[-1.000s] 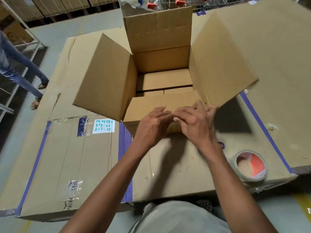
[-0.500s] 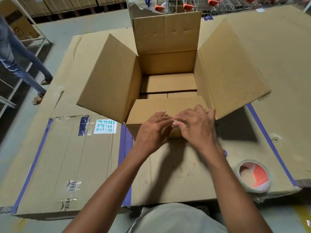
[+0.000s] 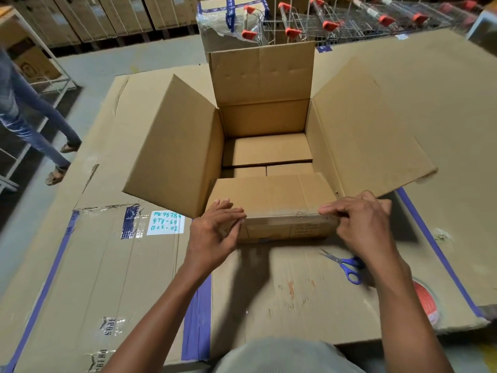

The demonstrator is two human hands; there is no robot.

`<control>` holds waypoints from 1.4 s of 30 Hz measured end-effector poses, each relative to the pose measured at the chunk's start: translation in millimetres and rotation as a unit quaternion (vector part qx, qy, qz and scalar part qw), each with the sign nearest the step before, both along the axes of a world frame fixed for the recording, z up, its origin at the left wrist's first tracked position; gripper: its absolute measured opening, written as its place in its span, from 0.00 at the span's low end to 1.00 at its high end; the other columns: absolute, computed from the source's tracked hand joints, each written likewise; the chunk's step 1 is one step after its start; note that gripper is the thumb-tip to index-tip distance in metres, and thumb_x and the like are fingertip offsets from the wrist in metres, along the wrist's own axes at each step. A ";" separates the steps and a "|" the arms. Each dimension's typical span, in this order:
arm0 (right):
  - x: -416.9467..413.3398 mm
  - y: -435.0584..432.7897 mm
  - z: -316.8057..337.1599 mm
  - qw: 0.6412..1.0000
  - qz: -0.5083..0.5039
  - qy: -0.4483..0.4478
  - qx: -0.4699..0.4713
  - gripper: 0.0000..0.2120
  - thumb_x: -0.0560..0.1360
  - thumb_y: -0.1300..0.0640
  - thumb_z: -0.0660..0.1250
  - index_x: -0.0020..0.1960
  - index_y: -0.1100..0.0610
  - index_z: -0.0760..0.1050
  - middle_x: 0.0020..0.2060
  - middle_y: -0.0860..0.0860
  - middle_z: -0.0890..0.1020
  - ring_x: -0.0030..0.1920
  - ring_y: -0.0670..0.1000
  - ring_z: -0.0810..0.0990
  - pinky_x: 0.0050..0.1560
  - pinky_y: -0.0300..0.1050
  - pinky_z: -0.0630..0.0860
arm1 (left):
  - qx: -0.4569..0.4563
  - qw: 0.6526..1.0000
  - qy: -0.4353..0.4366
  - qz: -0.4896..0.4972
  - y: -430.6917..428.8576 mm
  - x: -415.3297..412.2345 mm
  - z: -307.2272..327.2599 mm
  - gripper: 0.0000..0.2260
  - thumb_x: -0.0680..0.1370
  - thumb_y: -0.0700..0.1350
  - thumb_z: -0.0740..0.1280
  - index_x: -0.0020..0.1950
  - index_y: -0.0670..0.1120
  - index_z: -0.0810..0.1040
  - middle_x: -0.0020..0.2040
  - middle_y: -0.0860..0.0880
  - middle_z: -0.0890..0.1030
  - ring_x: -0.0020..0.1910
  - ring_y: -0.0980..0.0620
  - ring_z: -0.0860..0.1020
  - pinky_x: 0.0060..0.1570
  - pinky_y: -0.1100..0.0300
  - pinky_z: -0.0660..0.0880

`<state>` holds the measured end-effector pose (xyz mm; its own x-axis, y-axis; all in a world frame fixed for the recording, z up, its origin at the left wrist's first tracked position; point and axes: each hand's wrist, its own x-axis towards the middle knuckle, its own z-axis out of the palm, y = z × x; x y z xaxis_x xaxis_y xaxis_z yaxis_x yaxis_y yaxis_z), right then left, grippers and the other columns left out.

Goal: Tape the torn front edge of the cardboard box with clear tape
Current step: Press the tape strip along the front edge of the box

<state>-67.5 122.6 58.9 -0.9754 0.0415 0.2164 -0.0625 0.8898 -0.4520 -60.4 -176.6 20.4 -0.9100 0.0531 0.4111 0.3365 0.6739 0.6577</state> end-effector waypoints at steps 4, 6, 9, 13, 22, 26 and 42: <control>-7.7 -66.1 21.2 0.992 0.115 0.046 0.020 0.17 0.68 0.69 0.75 0.45 0.46 0.86 0.46 0.43 0.86 0.48 0.49 0.75 0.51 0.46 0.56 | 0.113 0.987 0.057 0.096 18.5 8.3 8.0 0.15 0.73 0.32 0.65 0.56 0.39 0.85 0.53 0.47 0.86 0.55 0.50 0.85 0.61 0.51 0.80; -10.6 -108.4 14.0 0.976 0.200 0.076 -0.024 0.12 0.71 0.61 0.76 0.53 0.50 0.85 0.50 0.46 0.86 0.51 0.51 0.79 0.54 0.50 0.68 | 0.152 0.975 0.076 0.141 18.6 10.5 11.8 0.20 0.69 0.27 0.62 0.55 0.39 0.84 0.53 0.46 0.85 0.53 0.52 0.84 0.56 0.60 0.80; -15.6 -140.8 -19.8 0.971 0.225 0.073 -0.043 0.16 0.70 0.49 0.78 0.55 0.53 0.85 0.49 0.49 0.84 0.51 0.52 0.78 0.51 0.52 0.77 | 0.079 0.984 0.084 0.137 5.2 20.1 2.0 0.22 0.67 0.29 0.62 0.58 0.38 0.84 0.55 0.43 0.85 0.57 0.46 0.83 0.57 0.52 0.80; -21.2 -140.1 -58.7 0.958 0.200 0.192 -0.074 0.09 0.73 0.51 0.75 0.49 0.55 0.87 0.40 0.50 0.83 0.42 0.54 0.75 0.40 0.52 0.76 | -0.055 0.995 0.050 0.061 -8.4 35.6 -16.6 0.27 0.68 0.37 0.56 0.65 0.38 0.81 0.64 0.43 0.81 0.67 0.42 0.78 0.72 0.44 0.71; -18.7 -148.1 -60.9 0.953 0.191 0.209 -0.109 0.02 0.73 0.63 0.75 0.45 0.57 0.84 0.41 0.51 0.84 0.43 0.55 0.78 0.42 0.53 0.76 | 0.005 0.997 0.015 0.073 -14.2 35.8 -15.4 0.32 0.62 0.31 0.58 0.63 0.42 0.84 0.64 0.48 0.83 0.68 0.48 0.79 0.76 0.53 0.68; -17.4 -143.7 -59.6 0.955 0.228 0.183 -0.044 0.10 0.76 0.50 0.71 0.51 0.57 0.82 0.45 0.51 0.82 0.46 0.53 0.75 0.44 0.49 0.74 | 0.015 0.998 -0.004 0.054 -16.5 41.2 -14.2 0.33 0.63 0.32 0.56 0.66 0.43 0.82 0.67 0.49 0.81 0.71 0.49 0.76 0.78 0.56 0.64; 18.0 0.8 -33.7 0.984 -0.017 0.131 0.119 0.29 0.62 0.76 0.74 0.56 0.50 0.85 0.49 0.49 0.86 0.57 0.55 0.78 0.56 0.47 0.51 | -0.019 1.000 0.015 0.004 -30.0 39.9 -22.7 0.32 0.67 0.32 0.55 0.69 0.43 0.79 0.71 0.47 0.78 0.75 0.46 0.73 0.79 0.55 0.62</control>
